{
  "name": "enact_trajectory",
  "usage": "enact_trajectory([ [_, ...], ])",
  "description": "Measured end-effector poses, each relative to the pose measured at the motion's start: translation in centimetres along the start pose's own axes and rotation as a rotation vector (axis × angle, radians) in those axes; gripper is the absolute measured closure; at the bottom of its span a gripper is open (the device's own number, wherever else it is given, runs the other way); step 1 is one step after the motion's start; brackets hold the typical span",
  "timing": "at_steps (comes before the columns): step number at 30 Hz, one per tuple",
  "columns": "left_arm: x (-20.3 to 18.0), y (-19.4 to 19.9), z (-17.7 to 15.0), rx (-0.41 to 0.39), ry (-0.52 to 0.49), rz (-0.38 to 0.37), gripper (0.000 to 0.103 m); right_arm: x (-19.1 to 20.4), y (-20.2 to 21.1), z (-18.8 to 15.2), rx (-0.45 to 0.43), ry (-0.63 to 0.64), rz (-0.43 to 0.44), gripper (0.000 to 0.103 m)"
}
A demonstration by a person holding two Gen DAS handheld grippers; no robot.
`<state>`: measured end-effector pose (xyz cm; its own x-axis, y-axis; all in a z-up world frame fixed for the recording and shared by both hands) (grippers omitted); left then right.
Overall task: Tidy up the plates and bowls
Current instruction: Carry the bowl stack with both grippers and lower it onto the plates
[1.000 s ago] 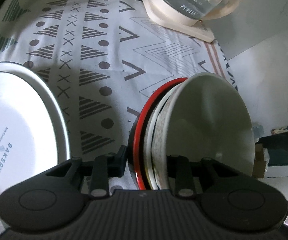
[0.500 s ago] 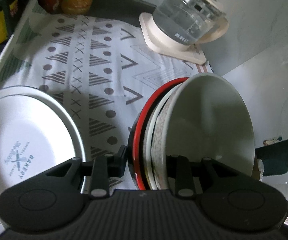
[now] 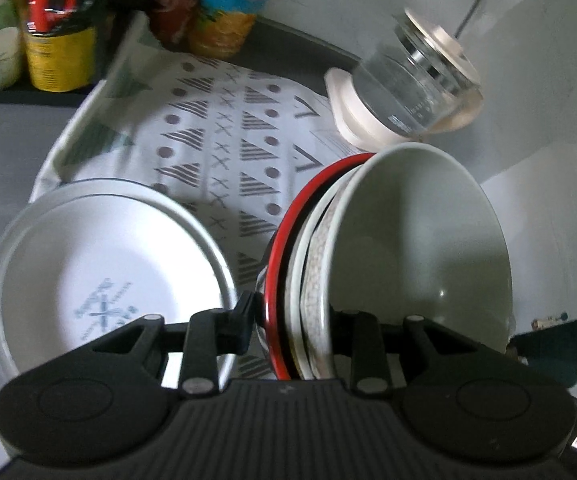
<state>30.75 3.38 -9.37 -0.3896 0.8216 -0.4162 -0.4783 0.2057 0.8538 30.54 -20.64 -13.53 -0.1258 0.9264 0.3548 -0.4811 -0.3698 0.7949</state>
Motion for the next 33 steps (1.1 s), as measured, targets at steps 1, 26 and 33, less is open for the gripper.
enact_trajectory([
  [1,0.5,0.4,0.0,-0.007,0.011,0.005,0.075,0.3,-0.1,-0.1,0.004,0.007,0.006,0.069],
  [26,11.0,5.1,-1.5,-0.072,0.217,0.112,0.075,10.0,-4.7,-4.3,0.145,0.201,0.111,0.069],
  [33,12.9,4.5,-1.9,-0.059,0.25,0.136,0.075,11.0,-6.3,-5.4,0.188,0.213,0.119,0.068],
])
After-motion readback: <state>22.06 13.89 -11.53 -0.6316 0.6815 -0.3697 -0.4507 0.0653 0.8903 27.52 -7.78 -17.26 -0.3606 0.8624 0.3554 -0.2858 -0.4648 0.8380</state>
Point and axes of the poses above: each gripper's, at about its wrist camera, not at the fingertips, and y roughly against the way its jaws point, x to its left, z to its top, the point moved 1 cm from there along -y, roughly the way its jaws point, and after that the axes turned 1 degree about -y, right-handed, at the moved point
